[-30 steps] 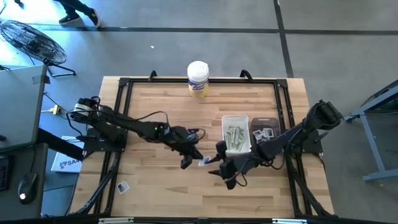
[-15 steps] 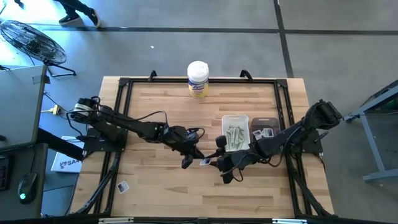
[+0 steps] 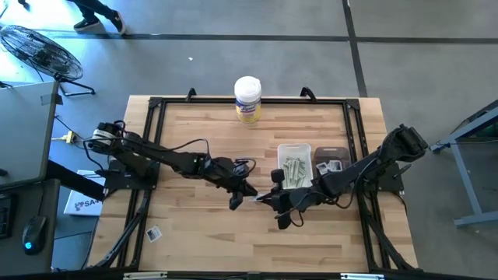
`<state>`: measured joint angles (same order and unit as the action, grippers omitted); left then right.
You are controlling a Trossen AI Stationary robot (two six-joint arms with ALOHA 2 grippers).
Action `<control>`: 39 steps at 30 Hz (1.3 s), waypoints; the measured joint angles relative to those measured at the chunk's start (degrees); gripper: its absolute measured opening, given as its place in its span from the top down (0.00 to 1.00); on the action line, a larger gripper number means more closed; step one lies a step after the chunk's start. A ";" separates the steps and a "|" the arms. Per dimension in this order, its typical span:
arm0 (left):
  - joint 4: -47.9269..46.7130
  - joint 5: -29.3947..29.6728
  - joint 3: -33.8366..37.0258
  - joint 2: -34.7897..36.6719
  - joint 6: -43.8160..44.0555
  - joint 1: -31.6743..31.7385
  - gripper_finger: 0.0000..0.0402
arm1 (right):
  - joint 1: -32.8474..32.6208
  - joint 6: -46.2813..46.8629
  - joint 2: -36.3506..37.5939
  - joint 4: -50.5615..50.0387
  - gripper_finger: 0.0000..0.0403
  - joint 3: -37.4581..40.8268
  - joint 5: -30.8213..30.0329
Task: Pick & Place First Aid Supplies
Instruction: Put the blue alcohol pad into the black bin
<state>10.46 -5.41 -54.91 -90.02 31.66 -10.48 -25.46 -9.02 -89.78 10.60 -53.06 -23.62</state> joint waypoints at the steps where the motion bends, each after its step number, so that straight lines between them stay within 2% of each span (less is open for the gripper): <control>1: 0.00 0.00 -0.27 0.00 0.02 0.00 0.94 | -0.02 0.02 0.04 -0.01 0.99 0.00 0.00; 5: -0.49 -0.02 -1.01 0.09 1.46 0.00 0.87 | -0.54 0.00 0.11 0.03 0.99 -0.57 -0.02; 9: -5.72 1.53 -1.01 0.09 1.75 -0.02 0.75 | -1.75 -0.21 0.19 -0.19 0.99 -1.81 -0.66; 13: -13.61 3.47 -0.97 0.09 1.83 -0.27 0.64 | -3.27 0.21 1.88 -4.08 0.99 -2.06 -6.51; 17: -16.97 8.79 0.32 0.07 4.48 -2.87 0.58 | -5.37 7.95 6.71 -15.23 0.99 -2.10 -17.32; 20: -16.90 13.17 2.30 0.07 6.92 -5.95 0.58 | -6.91 18.38 11.86 -28.43 0.99 -2.14 -24.34; 22: -16.94 16.70 3.42 0.07 8.78 -8.19 0.58 | -7.57 28.27 15.17 -39.30 1.00 -2.11 -25.98; 27: -16.25 23.27 5.82 0.07 13.44 -12.81 0.58 | -7.50 57.15 20.72 -62.13 0.99 1.40 -25.93; 31: -14.24 27.00 6.95 0.07 15.25 -15.05 0.58 | -7.06 70.97 22.77 -72.56 1.00 7.03 -24.97; 34: -11.50 28.06 7.52 0.04 15.16 -15.58 0.58 | -5.13 73.58 23.92 -74.63 0.99 11.28 -21.47; 39: -9.88 28.88 7.56 0.04 13.93 -15.41 0.58 | -0.93 72.02 24.00 -73.72 1.00 16.70 -11.35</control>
<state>0.58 23.48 -47.35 -89.97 45.59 -25.89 -26.39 63.00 -65.78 -63.12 -36.35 -34.97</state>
